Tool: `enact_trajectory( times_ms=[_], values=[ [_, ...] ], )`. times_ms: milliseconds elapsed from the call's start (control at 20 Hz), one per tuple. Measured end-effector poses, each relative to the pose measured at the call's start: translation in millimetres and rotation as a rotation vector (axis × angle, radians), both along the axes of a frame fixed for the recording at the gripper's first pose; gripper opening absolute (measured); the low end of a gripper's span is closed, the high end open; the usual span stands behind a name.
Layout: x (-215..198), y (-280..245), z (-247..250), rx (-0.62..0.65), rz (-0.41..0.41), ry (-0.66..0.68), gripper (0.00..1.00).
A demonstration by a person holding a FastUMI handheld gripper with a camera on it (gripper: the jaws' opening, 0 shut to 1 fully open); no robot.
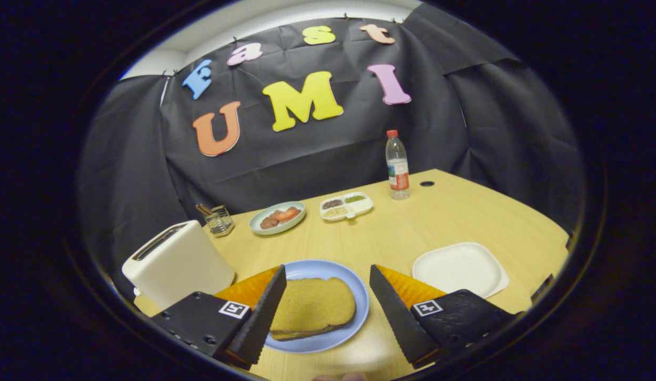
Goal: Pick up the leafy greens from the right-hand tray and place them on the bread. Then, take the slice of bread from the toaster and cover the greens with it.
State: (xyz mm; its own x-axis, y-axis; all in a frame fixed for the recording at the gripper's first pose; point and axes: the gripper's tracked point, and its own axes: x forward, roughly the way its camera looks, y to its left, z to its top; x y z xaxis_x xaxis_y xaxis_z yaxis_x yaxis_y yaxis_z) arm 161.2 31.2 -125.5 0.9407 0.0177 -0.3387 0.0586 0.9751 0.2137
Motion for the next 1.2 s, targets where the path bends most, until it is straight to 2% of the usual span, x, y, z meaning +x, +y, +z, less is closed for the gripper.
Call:
enact_trajectory(
  times_ms=[200,450,850,1200],
  values=[
    [-26.8,-15.2,58.2,-0.132,-0.019,-0.123,0.96],
    [-79.9,-22.7,112.4,-0.201,-0.042,-0.24,0.96],
    [-148.8,-10.4,117.2,-0.206,-0.034,-0.294,0.96],
    [-163.7,0.2,119.6,-0.227,-0.014,-0.308,0.96]
  ],
)
